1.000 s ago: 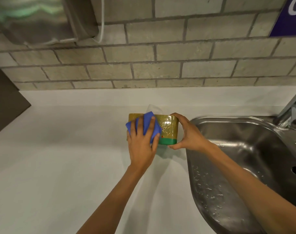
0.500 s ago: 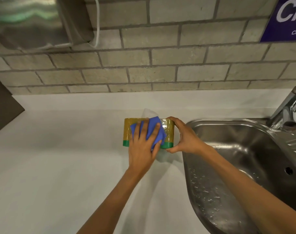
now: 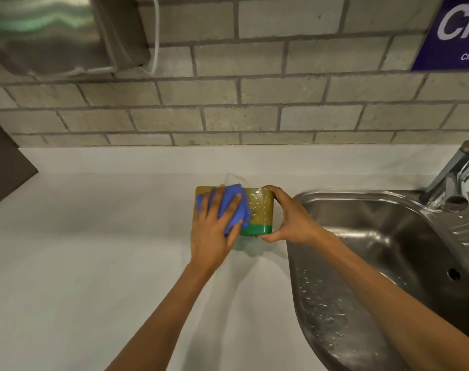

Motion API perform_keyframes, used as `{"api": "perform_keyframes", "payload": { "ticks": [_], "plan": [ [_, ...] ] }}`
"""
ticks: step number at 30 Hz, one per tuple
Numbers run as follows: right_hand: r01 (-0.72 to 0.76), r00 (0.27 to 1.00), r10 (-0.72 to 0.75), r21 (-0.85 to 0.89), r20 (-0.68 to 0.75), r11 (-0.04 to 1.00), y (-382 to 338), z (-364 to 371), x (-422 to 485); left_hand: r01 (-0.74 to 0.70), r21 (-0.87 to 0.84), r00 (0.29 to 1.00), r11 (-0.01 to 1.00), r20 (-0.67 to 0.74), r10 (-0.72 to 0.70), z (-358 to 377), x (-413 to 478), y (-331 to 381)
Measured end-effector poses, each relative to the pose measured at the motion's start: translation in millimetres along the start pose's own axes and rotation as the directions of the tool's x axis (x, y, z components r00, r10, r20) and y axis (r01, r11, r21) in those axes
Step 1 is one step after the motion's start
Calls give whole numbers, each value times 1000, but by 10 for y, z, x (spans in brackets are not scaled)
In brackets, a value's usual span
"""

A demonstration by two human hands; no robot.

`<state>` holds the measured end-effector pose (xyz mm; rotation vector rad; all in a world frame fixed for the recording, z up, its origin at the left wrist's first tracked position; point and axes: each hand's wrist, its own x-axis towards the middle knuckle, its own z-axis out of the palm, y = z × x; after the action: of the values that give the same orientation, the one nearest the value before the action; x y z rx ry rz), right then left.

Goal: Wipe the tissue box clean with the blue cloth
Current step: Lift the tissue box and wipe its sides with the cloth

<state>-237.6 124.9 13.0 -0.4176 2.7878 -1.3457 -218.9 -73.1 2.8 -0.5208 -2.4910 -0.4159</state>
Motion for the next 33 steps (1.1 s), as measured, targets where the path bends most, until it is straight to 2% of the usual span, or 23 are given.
{"api": "perform_keyframes", "payload": {
  "ticks": [2,4,8,12,14,18,22,25,30,33],
  "plan": [
    [-3,1000,3,-5,-5,1000,-5,8,7,145,-41,989,989,-31,-146,-44,93,27],
    [-2,1000,2,-1,-6,1000,-3,28,5,143,-34,989,989,-17,-144,-16,190,192],
    [23,1000,-22,19,-22,1000,31,32,-4,-124,-45,989,991,74,127,75,153,358],
    [30,1000,-30,-20,3,999,43,-8,30,-389,70,918,919,111,380,71,-17,49],
    [27,1000,-26,-12,11,1000,51,-10,39,-443,118,895,889,122,430,31,-73,-161],
    [14,1000,-13,-9,28,1000,58,-20,52,-413,175,910,894,117,398,-80,-126,-557],
    [2,1000,-2,-8,27,1000,63,-21,59,-311,111,948,944,113,299,-127,-177,-693],
    [0,1000,0,-16,21,1000,71,-19,64,-221,45,974,974,64,218,-89,-176,-515],
    [29,1000,-29,-8,-9,1000,38,-4,41,-275,45,953,960,143,266,-28,72,24],
    [48,998,-48,12,-35,999,23,26,-3,-164,20,975,986,158,159,52,243,296]
  ]
}}
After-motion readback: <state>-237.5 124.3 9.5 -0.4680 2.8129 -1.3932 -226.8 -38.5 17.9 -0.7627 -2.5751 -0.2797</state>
